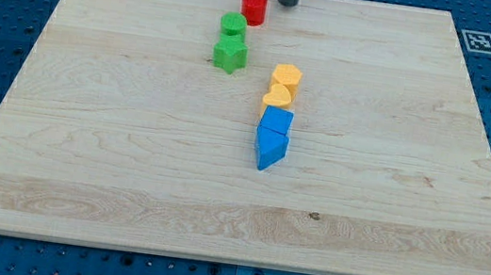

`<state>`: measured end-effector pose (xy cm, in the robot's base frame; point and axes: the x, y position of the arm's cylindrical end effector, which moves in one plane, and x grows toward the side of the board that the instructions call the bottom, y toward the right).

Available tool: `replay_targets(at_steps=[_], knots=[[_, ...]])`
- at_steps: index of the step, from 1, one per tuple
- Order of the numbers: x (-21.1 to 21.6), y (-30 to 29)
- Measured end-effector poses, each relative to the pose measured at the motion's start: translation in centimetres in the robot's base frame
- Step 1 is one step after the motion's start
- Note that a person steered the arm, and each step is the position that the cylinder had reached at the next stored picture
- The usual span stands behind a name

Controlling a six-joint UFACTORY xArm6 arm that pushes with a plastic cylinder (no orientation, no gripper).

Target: Nudge the red star left a bit

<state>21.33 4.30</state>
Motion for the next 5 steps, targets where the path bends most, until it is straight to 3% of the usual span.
replay_targets(at_steps=[2,5], knots=[[1.2,2.2],[4.0,0.4]])
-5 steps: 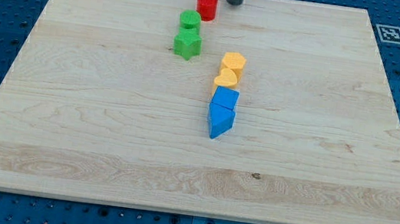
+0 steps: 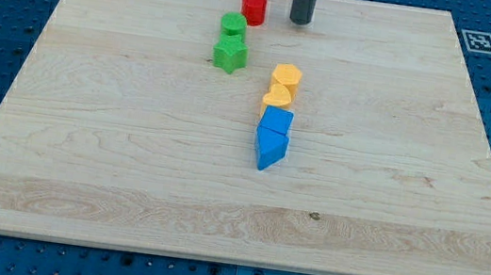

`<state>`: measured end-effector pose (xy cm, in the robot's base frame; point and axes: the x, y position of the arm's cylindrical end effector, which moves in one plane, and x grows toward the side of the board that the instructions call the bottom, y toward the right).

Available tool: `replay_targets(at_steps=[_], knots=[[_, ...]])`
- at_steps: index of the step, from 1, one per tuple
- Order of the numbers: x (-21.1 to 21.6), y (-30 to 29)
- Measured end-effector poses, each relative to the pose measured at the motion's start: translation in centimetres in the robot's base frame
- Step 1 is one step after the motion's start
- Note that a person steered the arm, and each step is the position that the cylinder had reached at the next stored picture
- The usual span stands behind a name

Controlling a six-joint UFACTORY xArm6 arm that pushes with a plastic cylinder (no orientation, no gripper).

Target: Nudge the red star left a bit

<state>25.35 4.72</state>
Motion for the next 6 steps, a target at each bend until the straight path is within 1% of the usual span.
replay_targets(at_steps=[4,6], knots=[[0.3,-5.4],[0.0,-5.8]])
